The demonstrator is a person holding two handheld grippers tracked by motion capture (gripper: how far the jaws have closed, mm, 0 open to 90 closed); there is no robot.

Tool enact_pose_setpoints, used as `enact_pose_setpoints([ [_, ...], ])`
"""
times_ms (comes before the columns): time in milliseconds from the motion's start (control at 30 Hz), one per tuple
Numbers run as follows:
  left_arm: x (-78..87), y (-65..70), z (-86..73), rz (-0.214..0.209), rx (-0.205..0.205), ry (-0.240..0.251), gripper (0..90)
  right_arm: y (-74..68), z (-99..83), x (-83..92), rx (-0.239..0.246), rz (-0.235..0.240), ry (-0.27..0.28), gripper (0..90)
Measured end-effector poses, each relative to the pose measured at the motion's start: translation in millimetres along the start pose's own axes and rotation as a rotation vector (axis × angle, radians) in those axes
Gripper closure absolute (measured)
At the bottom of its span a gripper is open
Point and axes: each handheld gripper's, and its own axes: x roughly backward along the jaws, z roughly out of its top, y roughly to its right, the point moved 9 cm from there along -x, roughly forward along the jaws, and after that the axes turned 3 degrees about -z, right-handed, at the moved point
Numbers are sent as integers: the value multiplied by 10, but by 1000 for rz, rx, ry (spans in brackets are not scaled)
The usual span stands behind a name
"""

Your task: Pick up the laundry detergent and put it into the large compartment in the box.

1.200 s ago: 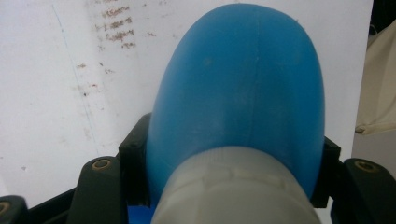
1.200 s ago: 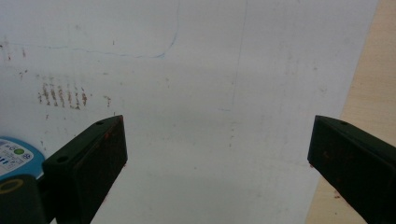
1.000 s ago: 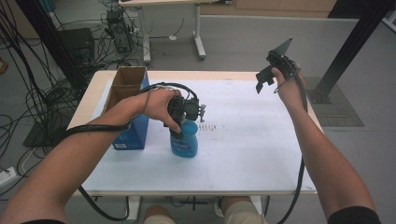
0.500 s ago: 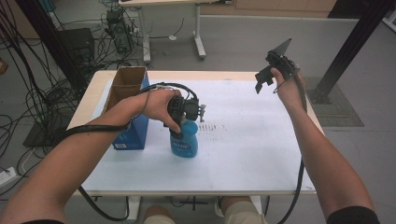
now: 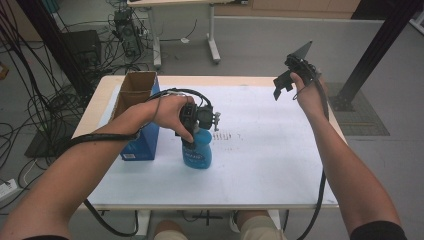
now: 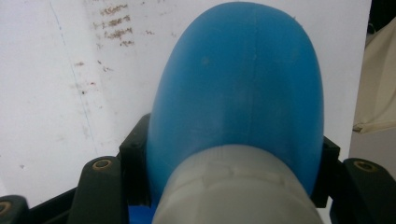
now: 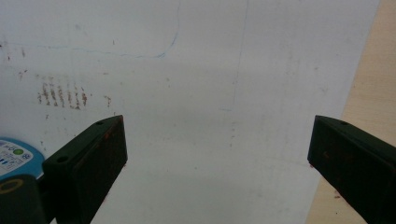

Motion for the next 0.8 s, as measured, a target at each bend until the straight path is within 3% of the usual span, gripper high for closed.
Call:
enact_pose_setpoints([
  [633, 18, 5, 44, -11, 6, -14, 378, -4, -4, 0, 5, 4, 1, 46],
  [800, 35, 26, 57, -2, 14, 8, 379, -11, -1, -5, 7, 3, 1, 46],
])
